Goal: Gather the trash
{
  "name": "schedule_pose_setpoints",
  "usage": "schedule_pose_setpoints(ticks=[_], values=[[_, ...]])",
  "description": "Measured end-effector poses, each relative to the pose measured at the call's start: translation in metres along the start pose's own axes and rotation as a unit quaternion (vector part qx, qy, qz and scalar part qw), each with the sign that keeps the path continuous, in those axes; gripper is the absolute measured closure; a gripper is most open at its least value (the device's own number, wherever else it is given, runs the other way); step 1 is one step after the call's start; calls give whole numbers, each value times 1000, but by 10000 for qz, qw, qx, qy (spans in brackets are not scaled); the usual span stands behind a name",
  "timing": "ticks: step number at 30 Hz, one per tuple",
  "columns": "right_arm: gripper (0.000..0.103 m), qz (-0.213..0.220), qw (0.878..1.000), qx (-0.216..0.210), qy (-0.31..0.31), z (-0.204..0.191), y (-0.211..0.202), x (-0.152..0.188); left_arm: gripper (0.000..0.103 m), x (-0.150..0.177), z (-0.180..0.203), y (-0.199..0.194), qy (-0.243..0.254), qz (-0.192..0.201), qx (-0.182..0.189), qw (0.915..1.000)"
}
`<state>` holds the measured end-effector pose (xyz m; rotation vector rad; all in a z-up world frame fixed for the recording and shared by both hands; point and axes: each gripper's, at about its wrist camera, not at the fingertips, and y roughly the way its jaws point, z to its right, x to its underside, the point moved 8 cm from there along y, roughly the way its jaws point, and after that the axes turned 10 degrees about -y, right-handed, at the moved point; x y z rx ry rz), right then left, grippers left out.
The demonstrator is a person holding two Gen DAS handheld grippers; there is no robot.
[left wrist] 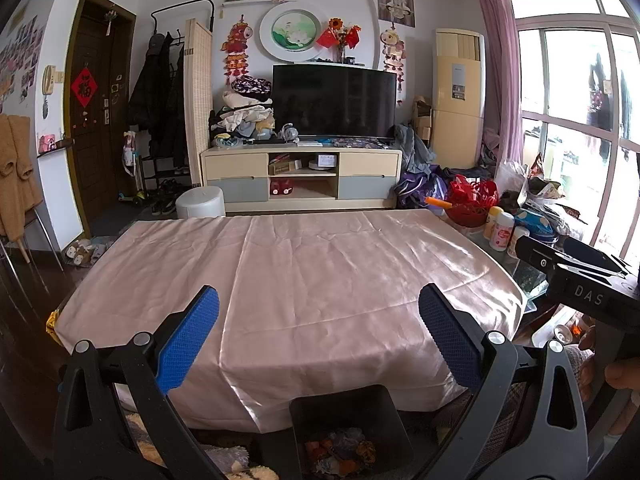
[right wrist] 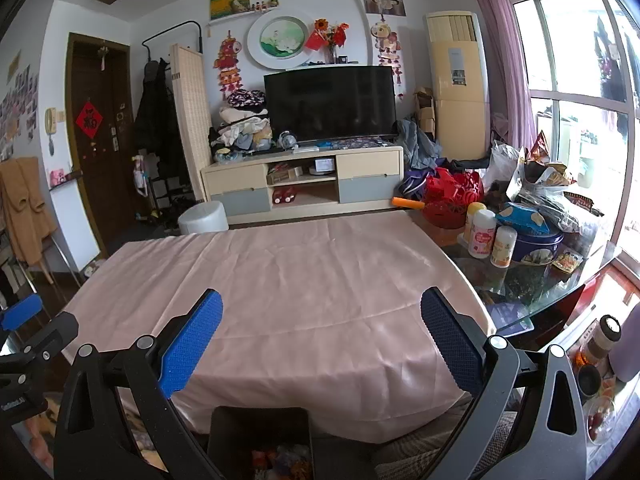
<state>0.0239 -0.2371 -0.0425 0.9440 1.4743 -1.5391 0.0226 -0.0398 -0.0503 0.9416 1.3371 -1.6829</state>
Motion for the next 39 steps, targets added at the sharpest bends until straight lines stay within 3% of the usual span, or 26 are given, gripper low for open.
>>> schedule_pose_setpoints(ticks=[39], values=[[3, -12, 10000, 52, 15, 4, 3, 4, 8, -7, -5, 3, -114, -14, -140, 9998]])
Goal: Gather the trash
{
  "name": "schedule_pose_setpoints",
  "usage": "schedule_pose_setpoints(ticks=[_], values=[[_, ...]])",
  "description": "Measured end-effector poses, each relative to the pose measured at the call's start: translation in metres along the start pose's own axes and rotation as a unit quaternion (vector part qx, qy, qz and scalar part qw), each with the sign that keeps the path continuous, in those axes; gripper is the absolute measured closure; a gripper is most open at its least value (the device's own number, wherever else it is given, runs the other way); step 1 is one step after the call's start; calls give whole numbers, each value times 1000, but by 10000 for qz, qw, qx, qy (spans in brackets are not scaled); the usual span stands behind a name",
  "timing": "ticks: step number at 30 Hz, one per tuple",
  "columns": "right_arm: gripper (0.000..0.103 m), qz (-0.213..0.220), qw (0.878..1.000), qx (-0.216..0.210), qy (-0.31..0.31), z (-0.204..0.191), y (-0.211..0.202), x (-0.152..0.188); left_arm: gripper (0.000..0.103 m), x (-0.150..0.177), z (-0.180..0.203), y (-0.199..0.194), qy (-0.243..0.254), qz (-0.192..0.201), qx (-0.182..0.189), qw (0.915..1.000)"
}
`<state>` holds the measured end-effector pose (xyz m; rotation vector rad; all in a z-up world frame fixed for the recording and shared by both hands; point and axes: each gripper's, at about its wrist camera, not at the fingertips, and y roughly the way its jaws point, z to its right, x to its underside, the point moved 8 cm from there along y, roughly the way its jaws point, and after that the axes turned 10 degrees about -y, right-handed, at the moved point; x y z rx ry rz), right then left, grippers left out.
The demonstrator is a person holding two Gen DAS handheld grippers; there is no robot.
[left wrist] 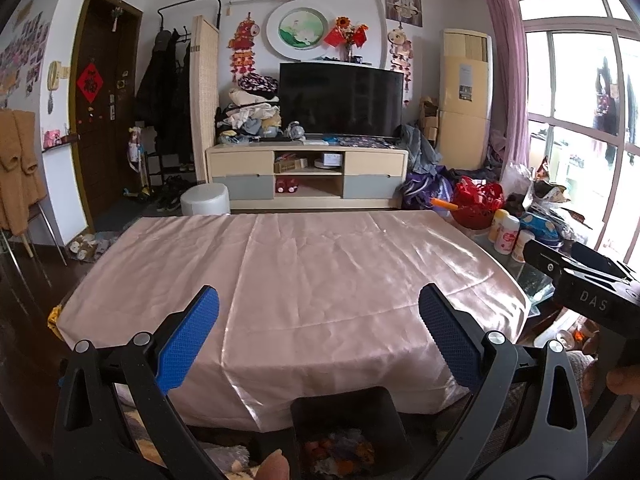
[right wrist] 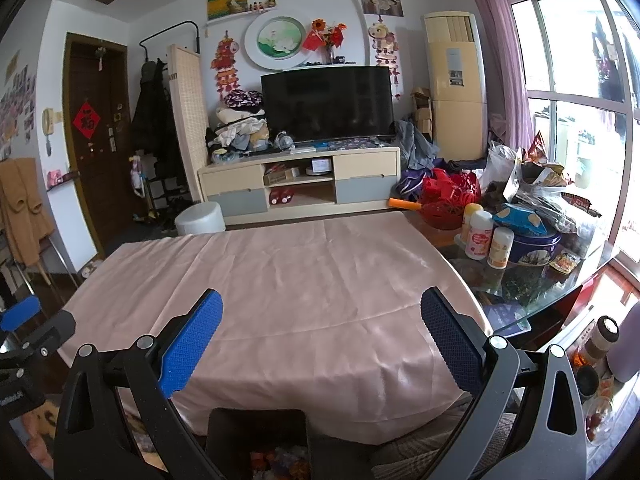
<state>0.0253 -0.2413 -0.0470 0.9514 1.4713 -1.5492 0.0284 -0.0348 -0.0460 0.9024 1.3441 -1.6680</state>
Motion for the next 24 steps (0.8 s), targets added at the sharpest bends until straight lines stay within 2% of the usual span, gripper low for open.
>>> schedule_pose_setpoints(ticks=[3, 12, 24], values=[[3, -38, 10000, -4, 29, 3, 1, 3, 8, 0, 1, 1, -77, -86, 71, 9999], [3, -108, 9999, 2, 65, 7, 4, 3, 8, 0, 7, -2, 67, 57, 130, 9999], [3, -149, 9999, -5, 78, 7, 5, 4, 8, 1, 5, -1, 70, 39, 89, 9999]])
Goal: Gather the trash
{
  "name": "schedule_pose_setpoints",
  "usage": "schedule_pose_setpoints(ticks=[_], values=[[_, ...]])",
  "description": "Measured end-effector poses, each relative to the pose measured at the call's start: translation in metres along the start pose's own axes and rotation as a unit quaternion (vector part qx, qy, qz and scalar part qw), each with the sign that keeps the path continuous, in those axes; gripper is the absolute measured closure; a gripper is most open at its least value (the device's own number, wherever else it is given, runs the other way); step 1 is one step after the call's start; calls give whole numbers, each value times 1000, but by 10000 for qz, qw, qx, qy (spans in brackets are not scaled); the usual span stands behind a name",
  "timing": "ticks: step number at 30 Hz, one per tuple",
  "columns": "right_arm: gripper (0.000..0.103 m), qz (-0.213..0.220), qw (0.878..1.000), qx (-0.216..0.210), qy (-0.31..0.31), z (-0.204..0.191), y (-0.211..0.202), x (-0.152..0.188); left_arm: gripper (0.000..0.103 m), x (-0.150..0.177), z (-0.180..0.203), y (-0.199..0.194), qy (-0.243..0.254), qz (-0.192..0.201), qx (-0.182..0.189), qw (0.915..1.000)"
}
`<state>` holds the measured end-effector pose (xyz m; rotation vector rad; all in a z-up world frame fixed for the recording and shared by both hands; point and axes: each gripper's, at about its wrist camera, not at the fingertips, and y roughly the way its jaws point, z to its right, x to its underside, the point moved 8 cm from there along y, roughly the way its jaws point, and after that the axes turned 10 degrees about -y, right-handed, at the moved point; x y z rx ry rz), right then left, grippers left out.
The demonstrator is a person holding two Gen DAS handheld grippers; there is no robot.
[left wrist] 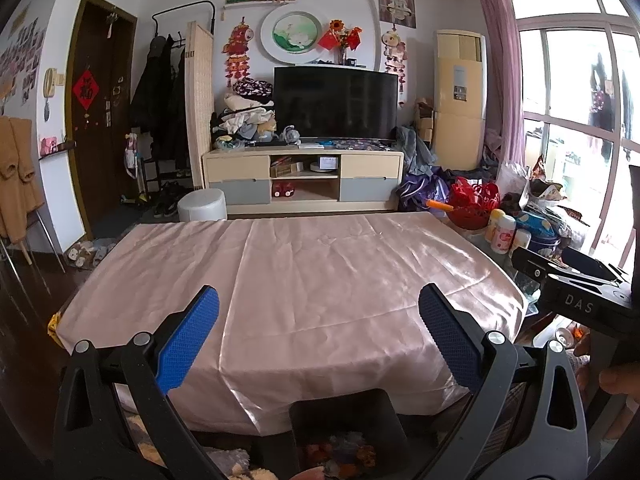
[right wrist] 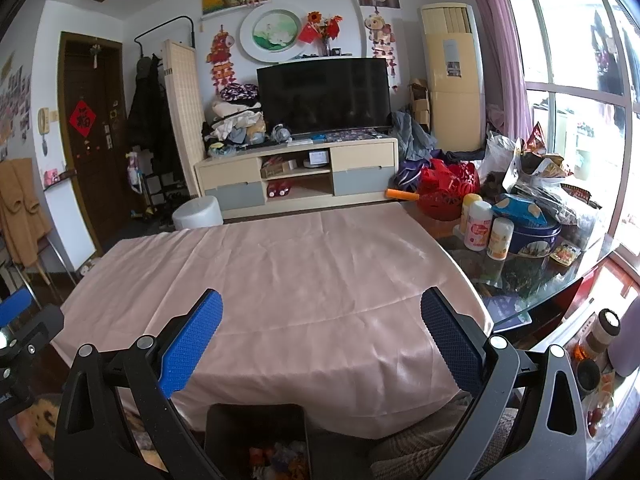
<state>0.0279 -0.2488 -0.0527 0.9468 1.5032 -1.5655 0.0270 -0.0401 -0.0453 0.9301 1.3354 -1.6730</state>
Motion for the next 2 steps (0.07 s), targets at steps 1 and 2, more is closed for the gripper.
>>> schedule_pose_setpoints(ticks=[1, 2], values=[[3, -2, 10000, 7, -1, 0, -1, 1, 8, 0, 0, 1, -10, -21, -11, 10000], [3, -1, 10000, 4, -1, 0, 0, 0, 8, 0, -2, 2, -24, -38, -34, 10000]])
